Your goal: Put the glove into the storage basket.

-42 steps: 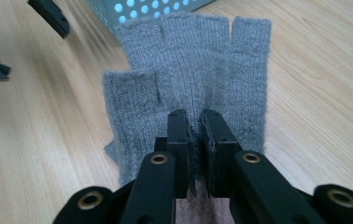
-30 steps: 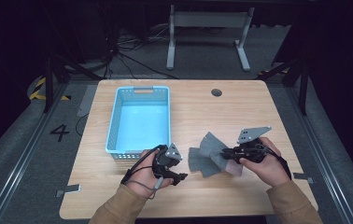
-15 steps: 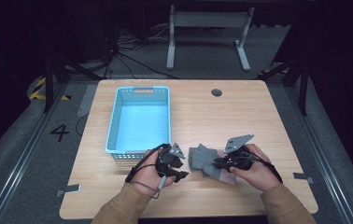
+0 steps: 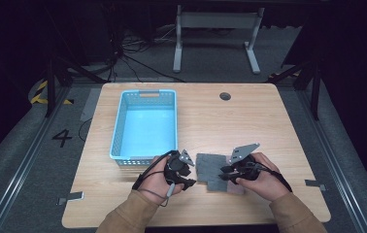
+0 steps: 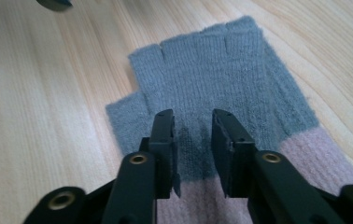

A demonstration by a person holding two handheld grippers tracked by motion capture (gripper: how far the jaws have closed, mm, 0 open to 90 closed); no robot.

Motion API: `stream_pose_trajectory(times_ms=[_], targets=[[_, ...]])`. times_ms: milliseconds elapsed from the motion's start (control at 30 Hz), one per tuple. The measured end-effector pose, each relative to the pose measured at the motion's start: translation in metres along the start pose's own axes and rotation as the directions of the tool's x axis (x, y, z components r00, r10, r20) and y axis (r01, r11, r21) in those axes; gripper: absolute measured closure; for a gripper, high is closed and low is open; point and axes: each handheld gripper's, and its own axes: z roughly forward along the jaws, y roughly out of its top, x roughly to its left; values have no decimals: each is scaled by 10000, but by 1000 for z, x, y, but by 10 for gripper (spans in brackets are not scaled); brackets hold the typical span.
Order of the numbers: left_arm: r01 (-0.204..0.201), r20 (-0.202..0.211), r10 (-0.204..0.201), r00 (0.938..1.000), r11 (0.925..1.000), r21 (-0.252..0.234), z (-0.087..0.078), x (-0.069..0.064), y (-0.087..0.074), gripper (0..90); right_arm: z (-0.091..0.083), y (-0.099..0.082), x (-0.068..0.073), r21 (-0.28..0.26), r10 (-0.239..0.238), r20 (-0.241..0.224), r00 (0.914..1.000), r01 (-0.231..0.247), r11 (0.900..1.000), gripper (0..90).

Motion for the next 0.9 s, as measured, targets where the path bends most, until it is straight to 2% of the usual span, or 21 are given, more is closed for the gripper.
stream_pose_trajectory(times_ms=[100,400,567,900], targets=[[-47,74,47,10000,10000,5,1,0,2,604,-6,-1,0,-187,-3,116,9999,5,9998,675],[-269,205,264,9994,9994,231,7,-2,6,579,-35,-11,-2,-505,516,606,9968,-486,9975,660],[-303,182,297,9994,9989,353,8,-1,5,581,-44,-19,0,-407,793,680,9945,-767,9962,644],[-284,370,260,9990,9973,673,14,1,3,635,-50,-32,-1,-73,1204,807,9894,-1202,9927,611]])
